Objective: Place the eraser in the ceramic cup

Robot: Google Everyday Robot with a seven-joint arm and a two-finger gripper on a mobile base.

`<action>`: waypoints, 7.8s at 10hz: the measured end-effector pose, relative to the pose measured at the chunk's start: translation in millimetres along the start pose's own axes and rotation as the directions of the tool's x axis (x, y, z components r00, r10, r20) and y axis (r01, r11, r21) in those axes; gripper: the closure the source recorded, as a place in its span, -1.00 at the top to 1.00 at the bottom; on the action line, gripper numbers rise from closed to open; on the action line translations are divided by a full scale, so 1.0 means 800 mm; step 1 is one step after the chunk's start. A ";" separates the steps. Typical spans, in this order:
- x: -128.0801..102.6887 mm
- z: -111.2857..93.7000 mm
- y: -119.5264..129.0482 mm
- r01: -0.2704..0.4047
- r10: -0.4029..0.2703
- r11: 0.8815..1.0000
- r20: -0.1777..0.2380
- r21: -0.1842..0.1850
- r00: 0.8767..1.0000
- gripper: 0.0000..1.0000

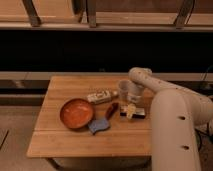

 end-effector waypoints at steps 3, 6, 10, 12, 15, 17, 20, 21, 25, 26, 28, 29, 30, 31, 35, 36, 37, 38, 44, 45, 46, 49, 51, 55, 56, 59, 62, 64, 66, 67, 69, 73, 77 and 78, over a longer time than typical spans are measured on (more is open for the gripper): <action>-0.027 -0.003 0.003 0.058 -0.058 0.998 -0.013 0.000 0.998 0.30; -0.025 0.004 0.009 0.049 -0.050 0.999 -0.017 -0.015 0.999 0.30; -0.010 0.009 0.009 0.001 -0.001 1.000 -0.029 -0.018 1.000 0.03; -0.001 0.014 0.010 -0.020 0.020 1.000 -0.035 -0.023 0.999 -0.38; 0.005 0.019 0.010 -0.041 0.041 0.999 -0.033 -0.025 0.999 -0.92; 0.007 0.014 0.010 -0.056 0.056 0.998 -0.036 -0.003 0.998 -1.00; -0.011 -0.044 0.002 -0.137 0.137 0.986 0.013 0.098 0.991 -1.00; -0.022 -0.070 0.006 -0.168 0.165 0.977 0.034 0.130 0.986 -1.00; -0.104 -0.213 0.047 -0.253 0.216 0.915 0.147 0.315 0.965 -1.00; -0.116 -0.240 0.047 -0.258 0.205 0.895 0.178 0.365 0.962 -1.00; -0.144 -0.331 0.034 -0.250 0.106 0.813 0.289 0.525 0.951 -1.00; -0.151 -0.368 0.023 -0.232 0.027 0.775 0.335 0.588 0.942 -1.00; -0.157 -0.391 0.015 -0.213 -0.044 0.752 0.369 0.624 0.928 -1.00; -0.164 -0.404 0.011 -0.192 -0.110 0.739 0.397 0.646 0.911 -1.00; -0.181 -0.439 0.006 -0.154 -0.344 0.722 0.544 0.674 0.765 -1.00; -0.182 -0.444 0.006 -0.156 -0.368 0.718 0.560 0.678 0.742 -1.00; -0.182 -0.445 0.006 -0.156 -0.372 0.718 0.563 0.678 0.738 -1.00; -0.184 -0.444 0.007 -0.153 -0.372 0.719 0.562 0.678 0.739 -1.00; -0.145 -0.414 -0.023 -0.429 -0.128 0.781 0.789 0.453 0.601 -1.00; -0.132 -0.407 -0.031 -0.469 -0.096 0.773 0.810 0.427 0.579 -1.00; -0.125 -0.400 -0.036 -0.488 -0.080 0.769 0.818 0.414 0.569 -1.00; -0.143 -0.359 -0.038 -0.469 -0.064 0.792 0.817 0.391 0.573 -1.00; -0.150 -0.344 -0.036 -0.448 -0.069 0.805 0.812 0.389 0.580 -1.00; -0.159 -0.341 -0.044 -0.418 -0.109 0.815 0.815 0.401 0.569 -1.00; -0.161 -0.339 -0.045 -0.413 -0.117 0.819 0.820 0.398 0.560 -1.00; -0.156 -0.327 -0.053 -0.409 -0.118 0.828 0.832 0.384 0.543 -1.00; -0.153 -0.327 -0.057 -0.397 -0.134 0.833 0.835 0.387 0.533 -1.00; -0.159 -0.329 -0.055 -0.374 -0.152 0.845 0.843 0.382 0.516 -0.84; -0.164 -0.328 -0.053 -0.343 -0.181 0.857 0.848 0.384 0.499 -0.53; -0.167 -0.328 -0.052 -0.328 -0.195 0.862 0.850 0.386 0.489 -0.33; -0.164 -0.330 -0.054 -0.318 -0.206 0.867 0.858 0.383 0.470 0.07; -0.149 -0.333 -0.063 -0.343 -0.199 0.862 0.871 0.374 0.448 0.60; -0.142 -0.325 -0.064 -0.353 -0.184 0.863 0.877 0.360 0.443 0.60; -0.140 -0.323 -0.064 -0.357 -0.180 0.864 0.879 0.355 0.441 0.60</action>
